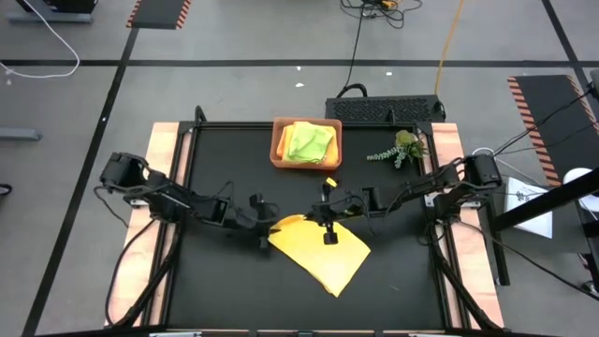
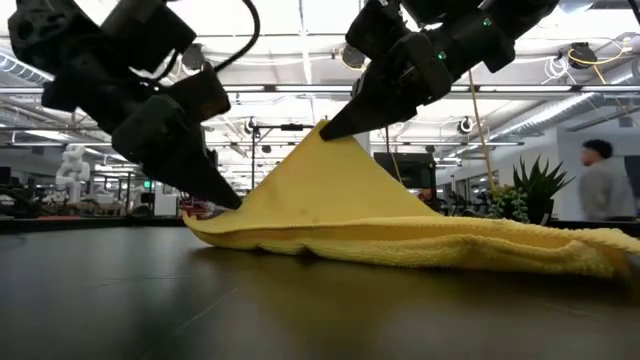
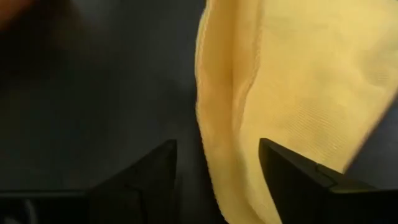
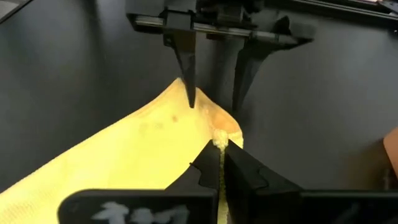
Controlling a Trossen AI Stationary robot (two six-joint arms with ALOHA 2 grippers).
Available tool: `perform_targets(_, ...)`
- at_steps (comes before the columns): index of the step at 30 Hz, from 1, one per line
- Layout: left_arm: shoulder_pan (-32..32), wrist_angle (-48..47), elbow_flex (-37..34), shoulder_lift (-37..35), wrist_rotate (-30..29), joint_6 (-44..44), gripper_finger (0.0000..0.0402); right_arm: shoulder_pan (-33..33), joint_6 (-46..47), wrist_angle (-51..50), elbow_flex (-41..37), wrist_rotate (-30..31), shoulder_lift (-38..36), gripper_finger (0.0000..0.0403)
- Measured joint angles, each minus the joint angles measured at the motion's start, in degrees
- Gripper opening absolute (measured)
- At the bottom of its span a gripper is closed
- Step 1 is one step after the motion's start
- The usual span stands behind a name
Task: Fold microfiber towels
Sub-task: Fold the yellow towel
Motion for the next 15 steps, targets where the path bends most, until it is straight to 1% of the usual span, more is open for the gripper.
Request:
perform_targets(3, 2.05, 0.93, -0.91, 0.01, 5.03, -0.68, 0.025, 0.0, 0.07, 0.09, 0.0, -0.05, 0.01, 0.0001)
perform_targets(7, 3.6, 0.9, -1.63, 0.02, 9.44, -1.52, 0.0269, 0.0, 0.04, 0.21, 0.0, -0.05, 0.01, 0.0)
perform_targets(12, 3.55, 0.8, -2.03, 0.02, 15.34, -1.87, 0.0265, 0.0, 0.04, 0.53, 0.0, -0.12, 0.01, 0.0)
perform_targets(15, 2.39, 0.65, -2.03, 0.02, 15.71, -2.75, 0.0252, 0.0, 0.19, 1.05, 0.0, -0.12, 0.01, 0.0)
